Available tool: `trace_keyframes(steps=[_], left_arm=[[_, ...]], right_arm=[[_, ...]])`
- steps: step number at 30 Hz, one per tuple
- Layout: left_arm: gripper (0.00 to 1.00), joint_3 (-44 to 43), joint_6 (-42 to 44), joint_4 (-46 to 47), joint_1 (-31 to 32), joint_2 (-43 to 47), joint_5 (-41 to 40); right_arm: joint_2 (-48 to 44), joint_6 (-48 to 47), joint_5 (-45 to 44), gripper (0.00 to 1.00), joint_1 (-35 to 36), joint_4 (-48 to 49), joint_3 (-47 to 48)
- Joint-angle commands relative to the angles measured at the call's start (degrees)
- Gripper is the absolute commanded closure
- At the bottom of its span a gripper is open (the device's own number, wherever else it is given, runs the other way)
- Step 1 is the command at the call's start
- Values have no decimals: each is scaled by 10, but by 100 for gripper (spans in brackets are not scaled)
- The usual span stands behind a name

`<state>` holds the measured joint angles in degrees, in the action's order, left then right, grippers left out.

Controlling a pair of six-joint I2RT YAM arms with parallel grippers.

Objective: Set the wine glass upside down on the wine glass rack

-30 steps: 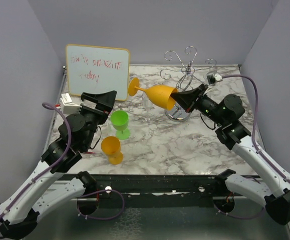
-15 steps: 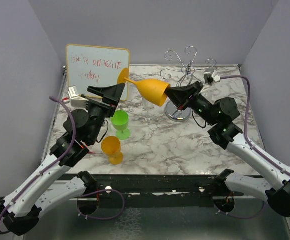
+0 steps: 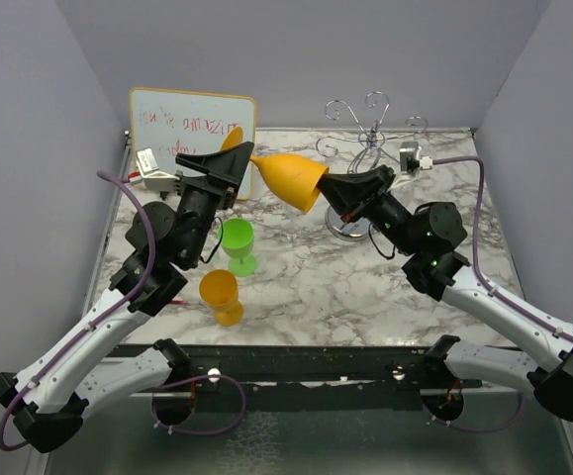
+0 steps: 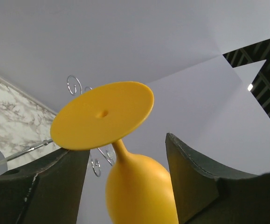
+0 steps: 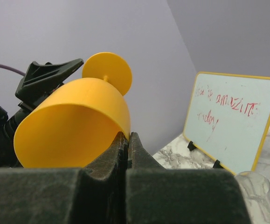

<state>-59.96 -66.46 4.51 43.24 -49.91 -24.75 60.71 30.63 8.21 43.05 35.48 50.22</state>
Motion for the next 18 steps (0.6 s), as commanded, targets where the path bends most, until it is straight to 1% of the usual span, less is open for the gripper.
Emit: trace_keyframes(steps=[1,3,6,11,18], left_arm=[[40,-15,27,36,1,0,-34],[47,-18,29,42,1,-2,-41],[54,-17,30,59,1,-4,-45],[58,-15,22,75,0,-8,-46],[58,-12,-10,65,1,-11,-62]], right_arm=[[2,10,-27,99,7,37,-11],[5,12,-25,99,9,41,-11],[11,20,-15,99,11,48,-9],[21,31,2,99,14,62,-12],[22,19,33,99,18,77,-15]])
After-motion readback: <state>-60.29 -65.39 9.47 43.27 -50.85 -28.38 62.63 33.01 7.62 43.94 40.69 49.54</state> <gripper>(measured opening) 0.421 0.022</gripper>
